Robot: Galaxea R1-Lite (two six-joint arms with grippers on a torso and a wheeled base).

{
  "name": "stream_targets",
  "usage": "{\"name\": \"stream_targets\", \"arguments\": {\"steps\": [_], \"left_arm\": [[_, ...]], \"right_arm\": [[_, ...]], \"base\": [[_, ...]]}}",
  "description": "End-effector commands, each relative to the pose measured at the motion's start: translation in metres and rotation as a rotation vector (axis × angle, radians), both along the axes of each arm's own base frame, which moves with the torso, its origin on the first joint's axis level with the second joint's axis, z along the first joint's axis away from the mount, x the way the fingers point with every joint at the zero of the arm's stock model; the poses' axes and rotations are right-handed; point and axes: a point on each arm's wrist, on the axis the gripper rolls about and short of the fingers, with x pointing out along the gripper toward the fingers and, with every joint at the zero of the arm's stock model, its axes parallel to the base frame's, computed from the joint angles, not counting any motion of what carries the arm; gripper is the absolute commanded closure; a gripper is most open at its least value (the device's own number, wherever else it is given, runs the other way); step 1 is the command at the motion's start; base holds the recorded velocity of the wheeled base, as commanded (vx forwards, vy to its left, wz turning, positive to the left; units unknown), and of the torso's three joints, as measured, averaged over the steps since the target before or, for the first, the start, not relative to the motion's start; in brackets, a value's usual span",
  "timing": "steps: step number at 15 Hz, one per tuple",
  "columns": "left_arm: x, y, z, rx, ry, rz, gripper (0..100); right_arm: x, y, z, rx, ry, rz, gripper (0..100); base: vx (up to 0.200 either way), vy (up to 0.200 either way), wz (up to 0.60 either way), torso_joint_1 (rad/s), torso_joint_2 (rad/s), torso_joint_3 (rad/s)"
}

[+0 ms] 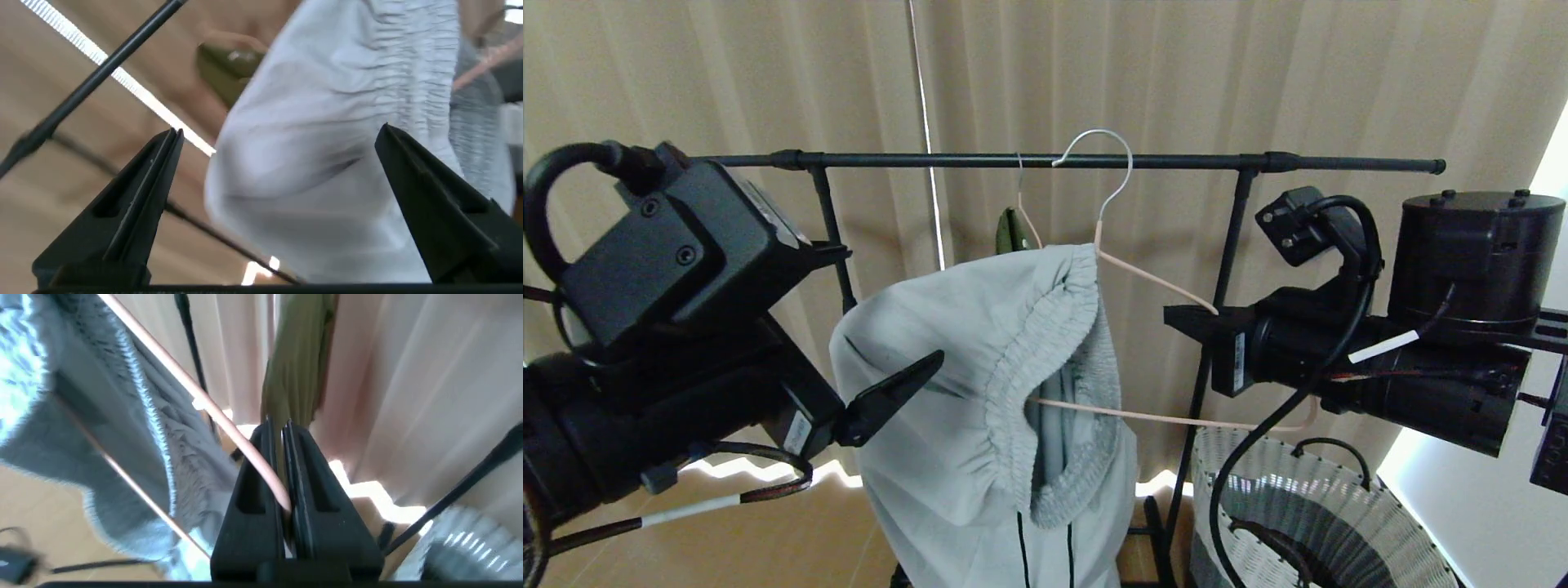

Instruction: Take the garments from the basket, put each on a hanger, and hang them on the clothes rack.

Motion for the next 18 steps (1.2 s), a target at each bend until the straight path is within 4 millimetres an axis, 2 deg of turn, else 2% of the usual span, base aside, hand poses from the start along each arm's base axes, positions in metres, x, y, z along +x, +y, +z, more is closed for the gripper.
{"name": "stream_targets", "arguments": {"steps": [1,3,5,9,14,15,18], "left_arm": [[0.016,-0.005,-0.005,0.041,0.019,-0.01,0],[0.029,-0.011,-0.007,0.063,0.028,-0.062,0],[0.034,-0.015,-0.011,0.074,0.043,-0.092,0],[0.053,-0.018,-0.015,0.102,0.056,-0.061,0],[0.056,-0.017,-0.016,0.102,0.061,-0.059,0],[0.055,-0.017,-0.016,0.1,0.062,-0.074,100],[0.056,-0.018,-0.015,0.09,0.048,-0.077,100]], "right_arm": [[-0.003,-0.002,-0.007,-0.03,-0.018,0.011,100],[-0.002,-0.002,-0.009,-0.054,-0.036,0.018,100],[-0.002,0.0,-0.01,-0.051,-0.036,0.031,100],[-0.006,0.002,-0.007,-0.026,-0.044,0.101,100],[-0.01,0.007,-0.01,0.018,-0.088,0.178,100],[-0.01,0.007,-0.009,0.02,-0.091,0.18,100],[-0.01,0.007,-0.009,0.012,-0.099,0.185,100]], "base": [[0.0,0.0,0.0,0.0,0.0,0.0],[0.0,0.0,0.0,0.0,0.0,0.0],[0.0,0.0,0.0,0.0,0.0,0.0],[0.0,0.0,0.0,0.0,0.0,0.0],[0.0,0.0,0.0,0.0,0.0,0.0],[0.0,0.0,0.0,0.0,0.0,0.0],[0.0,0.0,0.0,0.0,0.0,0.0]]}}
